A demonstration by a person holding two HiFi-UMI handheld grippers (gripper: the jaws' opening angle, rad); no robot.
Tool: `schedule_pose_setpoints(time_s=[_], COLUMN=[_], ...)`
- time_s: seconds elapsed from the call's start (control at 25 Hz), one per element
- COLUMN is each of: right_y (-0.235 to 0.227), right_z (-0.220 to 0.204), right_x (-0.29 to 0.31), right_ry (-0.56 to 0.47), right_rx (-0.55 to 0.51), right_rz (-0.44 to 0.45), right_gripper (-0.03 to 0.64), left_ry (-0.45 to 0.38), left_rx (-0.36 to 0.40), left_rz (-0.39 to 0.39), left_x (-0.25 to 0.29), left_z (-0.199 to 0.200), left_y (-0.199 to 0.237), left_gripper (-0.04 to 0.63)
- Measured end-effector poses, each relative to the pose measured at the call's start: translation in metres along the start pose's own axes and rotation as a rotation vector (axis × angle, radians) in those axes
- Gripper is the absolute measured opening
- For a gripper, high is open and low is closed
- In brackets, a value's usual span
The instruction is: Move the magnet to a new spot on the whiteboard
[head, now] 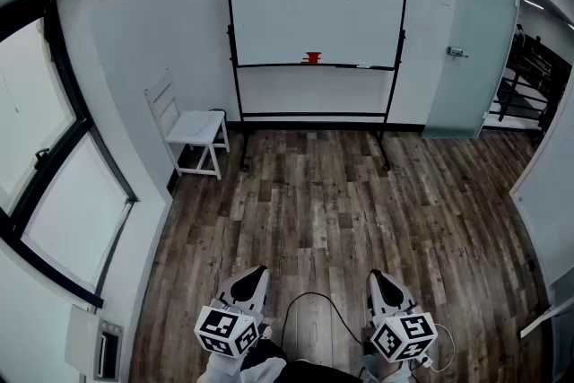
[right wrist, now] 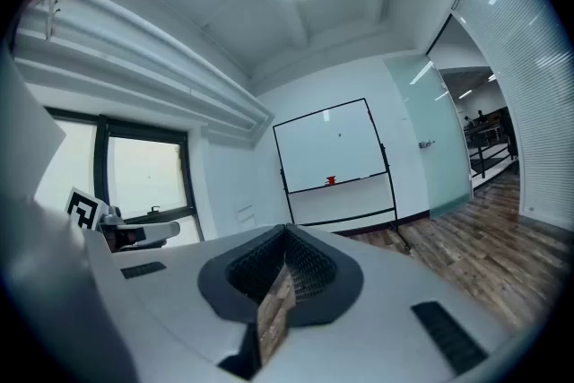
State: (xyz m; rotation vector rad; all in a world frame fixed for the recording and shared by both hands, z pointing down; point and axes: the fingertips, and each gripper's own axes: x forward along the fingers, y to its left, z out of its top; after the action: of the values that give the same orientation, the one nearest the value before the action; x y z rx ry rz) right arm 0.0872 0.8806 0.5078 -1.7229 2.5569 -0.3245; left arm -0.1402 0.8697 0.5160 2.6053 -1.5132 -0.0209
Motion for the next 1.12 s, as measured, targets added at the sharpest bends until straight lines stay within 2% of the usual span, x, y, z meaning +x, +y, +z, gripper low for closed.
schedule_pose_setpoints(time_s=[0.16, 0.76, 1.12], right_y=[-0.009, -0.003, -0.015], right_z=[0.001, -0.008, -0.005], right_x=[-0.006, -0.013, 0.015], right_ry=[-0.005, 0.025, 0.019], right_rx=[0.014, 0.003, 0.009], right_rz=[-0.019, -0.001, -0.016], right_gripper=[0.028, 0.028, 0.028], left_ry=[0.006, 0.016, 0.007], left_rx=[0.0, -0.032, -0.033], left_rz=[0.011, 0.013, -0.027], left_x=[-0.001, -0.001, 0.037], left_z=[-0.002, -0.012, -0.009], left_y=[-0.004, -0.013, 0.001], left_gripper=[0.011, 0.011, 0.011])
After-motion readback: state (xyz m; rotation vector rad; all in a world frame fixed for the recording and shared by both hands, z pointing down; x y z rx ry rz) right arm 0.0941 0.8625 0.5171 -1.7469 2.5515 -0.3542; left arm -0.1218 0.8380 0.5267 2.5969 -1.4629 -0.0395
